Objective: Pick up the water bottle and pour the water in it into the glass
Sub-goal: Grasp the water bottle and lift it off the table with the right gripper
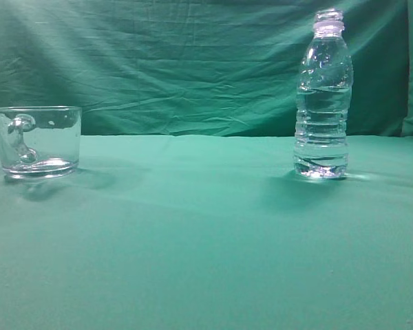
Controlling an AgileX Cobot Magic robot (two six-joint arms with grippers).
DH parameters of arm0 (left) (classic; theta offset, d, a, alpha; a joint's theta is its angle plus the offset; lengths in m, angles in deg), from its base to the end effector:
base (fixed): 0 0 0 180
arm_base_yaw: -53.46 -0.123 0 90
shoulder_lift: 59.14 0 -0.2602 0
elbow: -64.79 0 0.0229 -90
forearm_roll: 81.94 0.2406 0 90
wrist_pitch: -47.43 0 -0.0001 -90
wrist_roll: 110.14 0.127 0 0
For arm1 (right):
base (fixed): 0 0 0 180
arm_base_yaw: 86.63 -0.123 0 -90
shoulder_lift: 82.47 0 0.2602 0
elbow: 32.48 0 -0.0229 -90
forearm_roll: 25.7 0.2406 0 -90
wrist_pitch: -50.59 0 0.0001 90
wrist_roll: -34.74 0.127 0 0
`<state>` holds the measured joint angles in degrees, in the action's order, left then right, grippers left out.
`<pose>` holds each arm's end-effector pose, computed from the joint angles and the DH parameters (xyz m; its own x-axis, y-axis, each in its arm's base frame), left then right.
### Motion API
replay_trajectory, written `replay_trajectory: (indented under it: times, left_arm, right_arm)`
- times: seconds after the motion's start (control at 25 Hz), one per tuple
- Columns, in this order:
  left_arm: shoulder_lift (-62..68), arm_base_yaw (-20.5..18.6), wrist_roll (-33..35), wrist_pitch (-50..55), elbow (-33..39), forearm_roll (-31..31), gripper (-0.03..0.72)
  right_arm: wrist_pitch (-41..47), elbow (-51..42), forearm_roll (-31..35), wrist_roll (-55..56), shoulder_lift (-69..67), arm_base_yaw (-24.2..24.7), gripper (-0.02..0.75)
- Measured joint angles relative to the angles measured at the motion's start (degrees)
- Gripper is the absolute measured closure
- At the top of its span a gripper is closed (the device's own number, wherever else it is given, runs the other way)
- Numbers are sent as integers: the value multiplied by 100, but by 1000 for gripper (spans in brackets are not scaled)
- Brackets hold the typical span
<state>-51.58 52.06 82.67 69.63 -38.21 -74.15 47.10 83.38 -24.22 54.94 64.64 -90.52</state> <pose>0.1008 0.0090 0.1666 -0.2931 0.3350 -0.8955 0.0286 0.9393 0.3420 0.1495 0.0100 0.2496 -0.0817 0.3647 -0.9275 -0.0388 0.9288 0.3686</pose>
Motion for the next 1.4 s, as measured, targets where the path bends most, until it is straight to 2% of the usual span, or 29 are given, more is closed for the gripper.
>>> replay_trajectory:
  times: [0.12, 0.28, 0.48, 0.6, 0.8, 0.88, 1.16, 1.4]
  left_arm:
    - [0, 0, 0, 0, 0, 0, 688]
    - [0, 0, 0, 0, 0, 0, 688]
    - [0, 0, 0, 0, 0, 0, 688]
    - [0, 0, 0, 0, 0, 0, 688]
    - [0, 0, 0, 0, 0, 0, 688]
    - [0, 0, 0, 0, 0, 0, 688]
    - [0, 0, 0, 0, 0, 0, 688]
    - [0, 0, 0, 0, 0, 0, 688]
  right_arm:
    - [-230, 0, -460, -21, -656, -526, 738]
    - [-1190, 0, -1232, -59, -1664, -1108, 738]
    - [-2566, 26, -1628, -108, -3115, -1352, 738]
    - [-3310, 33, -1664, -291, -3981, -1364, 593]
    - [-4192, 90, -1664, -363, -5279, -1364, 163]
    - [-4273, 201, -1664, -388, -5707, -1364, 90]
    - [-4411, 955, -1640, -397, -7037, -1364, 93]
    - [-4944, 1569, -1236, -407, -7948, -1364, 93]
